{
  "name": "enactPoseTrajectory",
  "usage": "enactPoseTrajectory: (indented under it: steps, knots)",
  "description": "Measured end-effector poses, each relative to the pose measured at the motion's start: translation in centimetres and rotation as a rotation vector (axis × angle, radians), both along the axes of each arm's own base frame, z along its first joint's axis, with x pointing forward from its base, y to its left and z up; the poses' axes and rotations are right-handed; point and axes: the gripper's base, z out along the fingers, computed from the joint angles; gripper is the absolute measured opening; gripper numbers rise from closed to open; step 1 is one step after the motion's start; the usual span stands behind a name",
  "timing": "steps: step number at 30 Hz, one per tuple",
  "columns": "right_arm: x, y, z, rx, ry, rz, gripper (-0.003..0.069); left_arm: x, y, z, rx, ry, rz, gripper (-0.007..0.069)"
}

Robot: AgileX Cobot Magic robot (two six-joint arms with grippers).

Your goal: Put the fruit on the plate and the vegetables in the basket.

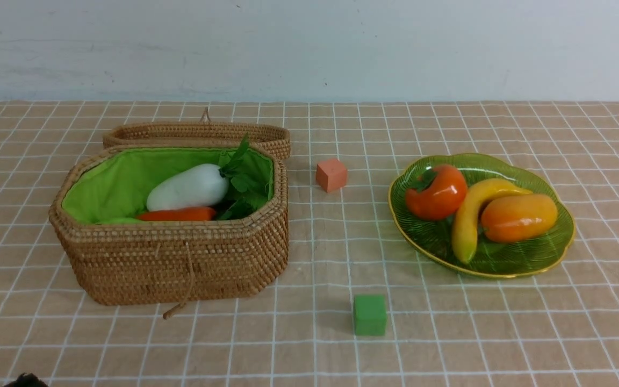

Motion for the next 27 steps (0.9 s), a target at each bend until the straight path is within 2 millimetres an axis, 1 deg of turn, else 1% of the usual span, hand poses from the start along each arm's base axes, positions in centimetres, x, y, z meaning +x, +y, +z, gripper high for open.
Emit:
enactPoseTrajectory:
  steps: [4,8,9,10,11,13,14,15,16,17,18,19,20,21,22,23,27]
  knots:
    - [-0.3,-0.4,0.0,-0.003,-0.015,-0.008,-0.0007,0.2,0.1,-0.6,0.026,0.029,0.022,0.0039]
    - [-0.1,-2.2,-0.6,-0.031,-0.141,-0.157,-0.0008,0.3,0.2,-0.8,0.040,0.048,0.039,0.0041]
    - [-0.1,-2.5,-1.2,-0.040,-0.169,-0.184,-0.0010,0.3,0.3,-0.9,0.044,0.052,0.043,0.0041]
    - [-0.1,-2.6,-1.3,-0.041,-0.182,-0.195,-0.0010,0.3,0.3,-0.9,0.045,0.053,0.044,0.0041]
    - [-0.3,-3.4,-2.5,-0.030,-0.303,-0.267,-0.0016,0.3,0.3,-1.0,0.051,0.061,0.052,0.0043]
    - [-0.7,-4.2,-5.8,-0.035,-0.447,-0.355,-0.0018,0.3,0.4,-1.0,0.055,0.065,0.056,0.0048]
    - [-0.5,-4.2,-6.6,-0.041,-0.464,-0.357,-0.0018,0.3,0.4,-1.0,0.055,0.066,0.057,0.0048]
    - [-1.0,-4.6,-9.1,-0.047,-0.595,-0.414,-0.0018,0.3,0.4,-1.0,0.056,0.068,0.058,0.0050]
    - [-0.9,-4.7,-11.8,-0.060,-0.620,-0.433,-0.0018,0.3,0.4,-1.0,0.056,0.068,0.058,0.0050]
    - [-0.9,-4.8,-13.4,-0.054,-0.652,-0.448,-0.0018,0.3,0.4,-1.0,0.056,0.068,0.058,0.0052]
    - [-0.8,-4.8,-14.3,-0.058,-0.638,-0.450,-0.0018,0.3,0.4,-1.1,0.057,0.068,0.059,0.0052]
    - [-0.9,-4.8,-15.3,-0.048,-0.664,-0.465,-0.0018,0.3,0.4,-1.1,0.057,0.068,0.059,0.0054]
    - [-1.0,-4.9,-17.9,-0.025,-0.662,-0.489,-0.0018,0.3,0.4,-1.1,0.057,0.069,0.060,0.0057]
    - [-0.9,-4.9,-19.5,-0.009,-0.643,-0.503,-0.0018,0.3,0.4,-1.1,0.058,0.070,0.060,0.0057]
    - [-0.9,-4.9,-20.3,0.003,-0.621,-0.515,-0.0018,0.3,0.4,-1.1,0.058,0.070,0.060,0.0058]
    - [-1.0,-4.9,-20.8,0.009,-0.595,-0.523,-0.0018,0.3,0.4,-1.1,0.058,0.070,0.060,0.0059]
    - [-1.0,-4.9,-21.1,0.012,-0.569,-0.531,-0.0018,0.3,0.4,-1.1,0.058,0.070,0.061,0.0064]
